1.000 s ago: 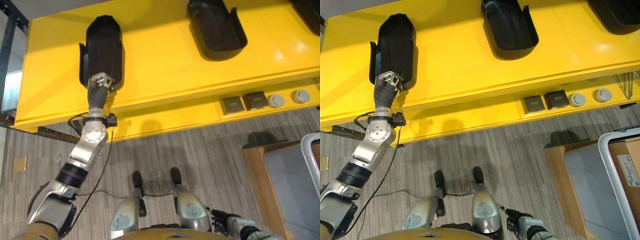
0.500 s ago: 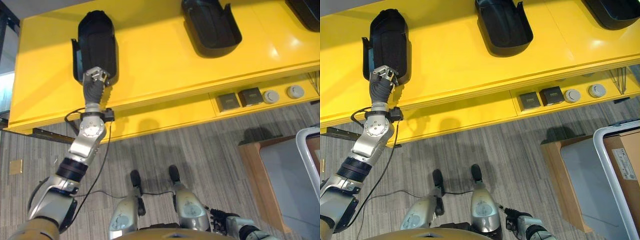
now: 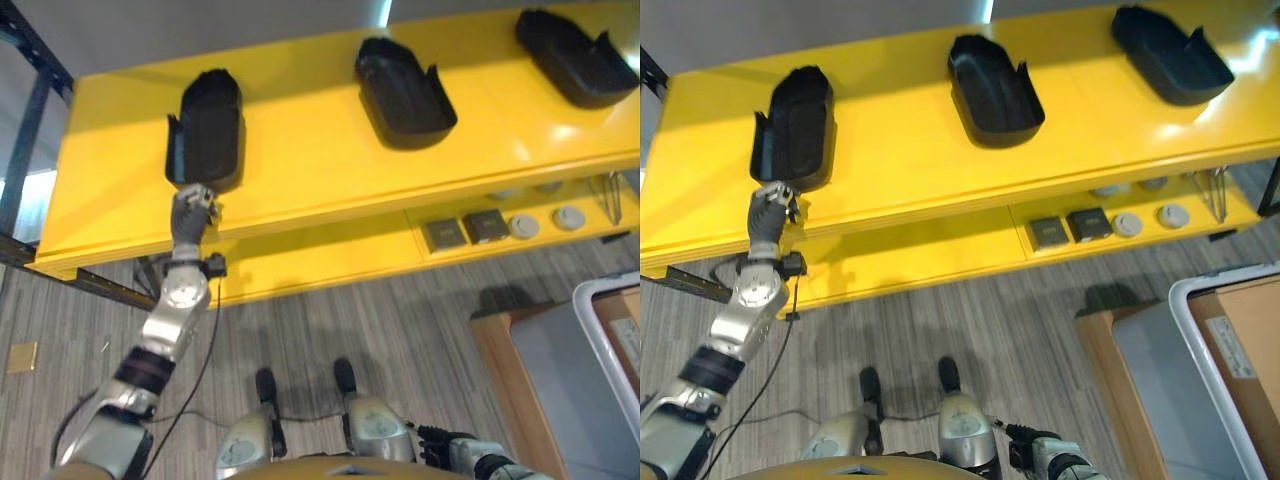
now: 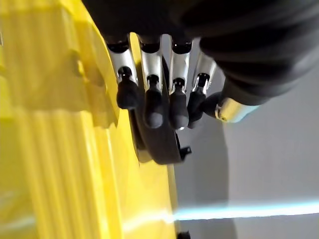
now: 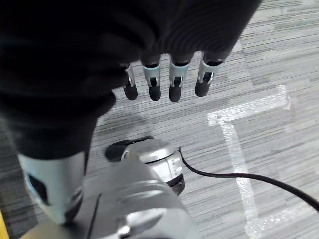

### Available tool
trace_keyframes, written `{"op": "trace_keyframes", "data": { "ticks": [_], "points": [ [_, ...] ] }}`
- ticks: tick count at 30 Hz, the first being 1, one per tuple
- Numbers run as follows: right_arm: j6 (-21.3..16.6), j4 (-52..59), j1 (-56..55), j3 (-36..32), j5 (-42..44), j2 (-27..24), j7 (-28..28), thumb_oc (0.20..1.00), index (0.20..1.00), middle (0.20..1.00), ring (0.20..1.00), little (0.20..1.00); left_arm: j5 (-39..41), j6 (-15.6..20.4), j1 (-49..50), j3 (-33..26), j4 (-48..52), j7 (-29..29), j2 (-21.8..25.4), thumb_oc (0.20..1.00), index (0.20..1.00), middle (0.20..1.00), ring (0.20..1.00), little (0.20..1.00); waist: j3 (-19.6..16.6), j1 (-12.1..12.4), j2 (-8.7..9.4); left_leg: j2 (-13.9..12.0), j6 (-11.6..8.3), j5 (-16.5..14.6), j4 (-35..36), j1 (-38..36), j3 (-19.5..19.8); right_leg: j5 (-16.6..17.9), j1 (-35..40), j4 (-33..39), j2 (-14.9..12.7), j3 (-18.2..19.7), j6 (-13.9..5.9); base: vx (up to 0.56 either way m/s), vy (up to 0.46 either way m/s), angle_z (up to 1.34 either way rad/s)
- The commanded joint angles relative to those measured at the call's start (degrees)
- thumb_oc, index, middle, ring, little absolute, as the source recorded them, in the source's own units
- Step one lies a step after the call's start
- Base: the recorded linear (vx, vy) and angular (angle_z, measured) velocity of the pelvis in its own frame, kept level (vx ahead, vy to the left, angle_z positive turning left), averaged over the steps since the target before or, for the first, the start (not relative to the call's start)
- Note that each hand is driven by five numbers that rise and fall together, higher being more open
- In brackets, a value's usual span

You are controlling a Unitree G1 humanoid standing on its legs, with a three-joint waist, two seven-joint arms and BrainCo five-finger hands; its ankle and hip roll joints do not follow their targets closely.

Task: Move parts from the plastic box to the shelf.

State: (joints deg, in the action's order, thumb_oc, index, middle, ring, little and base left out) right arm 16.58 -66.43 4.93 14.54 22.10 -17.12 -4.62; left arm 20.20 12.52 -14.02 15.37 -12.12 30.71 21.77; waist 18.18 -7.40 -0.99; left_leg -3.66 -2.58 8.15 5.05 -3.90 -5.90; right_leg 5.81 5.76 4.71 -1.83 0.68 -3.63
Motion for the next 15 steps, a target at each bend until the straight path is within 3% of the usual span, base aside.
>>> {"op": "trace_keyframes", "data": {
  "ticks": [1, 6, 9, 15],
  "points": [
    [-0.02, -2.46, -1.36, -0.08, 1.81, 1.02, 1.02, 1.0, 1.0, 1.0, 1.0, 1.0, -6.31, 4.18, 0.56, -2.05, 1.13, 6.36, 1.15, 1.0, 1.0, 1.0, 1.0, 1.0, -5.57, 2.93, -0.04, 2.18, 1.18, -8.49, -0.58, -2.13, -3.1, -4.04, 0.23, 0.22, 1.01, -3.06, 0.76, 0.03, 0.022, 0.15],
    [2.74, -2.45, -0.37, -0.87, 1.94, 0.85, 0.33, 1.0, 1.0, 1.0, 1.0, 1.0, -8.19, 2.77, 7.44, -2.32, -4.61, 5.07, 1.8, 1.0, 1.0, 1.0, 1.0, 1.0, -7.12, 4.91, 0.75, 2.87, 1.57, -9.44, -0.72, -4.13, -1.26, -4.83, 2.62, -0.02, 1.12, -3.92, 0.91, -0.03, 0.03, 0.28],
    [3.07, -5.19, -0.34, 0.44, -0.99, 2.18, -1.33, 1.0, 1.0, 1.0, 1.0, 1.0, -6.02, 2.87, 12.24, 0.7, -22.66, 2.02, -1.25, 1.0, 1.0, 1.0, 1.0, 1.0, -8.21, 6.3, 1.45, 3.69, 2.23, -10.02, -0.95, -5.15, 0.37, -4.96, 3.66, -0.29, 1.23, -4.15, 0.82, -0.06, 0.064, 0.32],
    [3.13, -7.1, 0.1, -0.28, -1.29, 3.11, -0.88, 1.0, 1.0, 1.0, 1.0, 1.0, -3.53, 3.4, 15.55, -2.1, -41.53, -2.6, -6.17, 1.0, 1.0, 1.0, 1.0, 1.0, -8.87, 6.91, 1.68, 4.34, 3.22, -10.99, -1.52, -5.66, 1.28, -5.67, 4.17, -0.85, 1.0, -4.36, 0.85, -0.03, 0.041, 0.06]
  ]
}}
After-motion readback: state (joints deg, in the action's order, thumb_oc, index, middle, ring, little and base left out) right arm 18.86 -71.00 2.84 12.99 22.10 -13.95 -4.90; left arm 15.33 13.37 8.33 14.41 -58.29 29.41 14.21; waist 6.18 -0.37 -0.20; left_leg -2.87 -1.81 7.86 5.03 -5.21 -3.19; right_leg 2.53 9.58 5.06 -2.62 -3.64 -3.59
